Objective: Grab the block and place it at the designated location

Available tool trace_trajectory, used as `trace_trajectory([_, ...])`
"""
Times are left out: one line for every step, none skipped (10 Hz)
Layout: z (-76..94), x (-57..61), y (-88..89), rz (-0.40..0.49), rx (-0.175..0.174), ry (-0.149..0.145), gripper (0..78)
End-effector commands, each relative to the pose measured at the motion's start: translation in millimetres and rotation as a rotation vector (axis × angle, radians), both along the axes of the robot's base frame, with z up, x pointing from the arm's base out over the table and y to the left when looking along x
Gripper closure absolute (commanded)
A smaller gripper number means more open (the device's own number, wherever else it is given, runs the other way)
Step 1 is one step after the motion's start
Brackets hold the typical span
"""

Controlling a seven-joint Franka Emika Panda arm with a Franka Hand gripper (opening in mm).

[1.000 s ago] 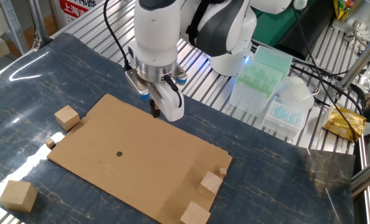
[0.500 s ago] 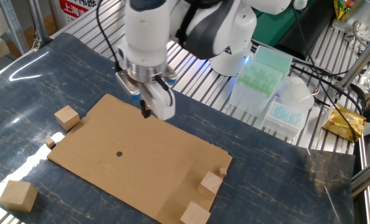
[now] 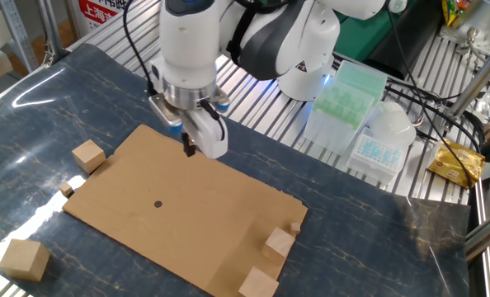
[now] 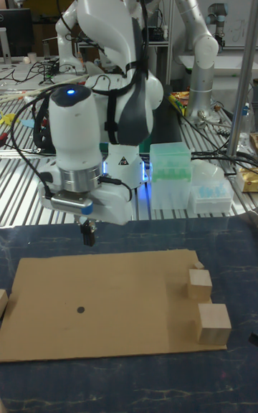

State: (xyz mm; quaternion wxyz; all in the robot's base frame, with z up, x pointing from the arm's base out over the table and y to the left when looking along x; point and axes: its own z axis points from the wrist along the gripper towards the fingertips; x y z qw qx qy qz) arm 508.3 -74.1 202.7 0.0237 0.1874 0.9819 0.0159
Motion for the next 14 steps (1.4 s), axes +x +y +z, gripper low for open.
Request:
trace_trajectory([-11.6, 16.6, -69.0, 0.099, -0.006, -0.026, 77.6])
trace_trajectory([-12.5, 17.5, -74.4, 0.108, -0.007, -0.027, 77.6])
trace_trajectory([-13.8, 18.5, -80.7, 0.12, -0.008, -0.027, 77.6])
trace_trajectory([-15.3, 19.4, -88.7, 0.136, -0.007, -0.029, 77.6])
trace_trajectory([-16.0, 19.8, -92.8, 0.142, -0.005, -0.03, 77.6])
trace_trajectory([-17.5, 20.5, -102.4, 0.147, 0.003, -0.028, 77.6])
trace_trajectory([-17.6, 21.5, -103.7, 0.138, 0.003, -0.026, 77.6])
trace_trajectory([-17.6, 21.5, -103.7, 0.122, 0.002, -0.025, 77.6])
trace_trajectory([-17.6, 21.5, -103.7, 0.112, 0.003, -0.026, 77.6])
trace_trajectory([-17.6, 21.5, -103.7, 0.104, 0.004, -0.025, 77.6])
trace_trajectory([-17.6, 21.5, -103.7, 0.101, 0.005, -0.023, 77.6])
trace_trajectory([-17.6, 21.5, -103.4, 0.091, 0.004, -0.014, 77.6])
trace_trajectory([-17.6, 21.5, -103.4, 0.091, 0.005, -0.014, 77.6])
trace_trajectory([-17.6, 21.5, -103.4, 0.086, -0.001, -0.027, 77.6])
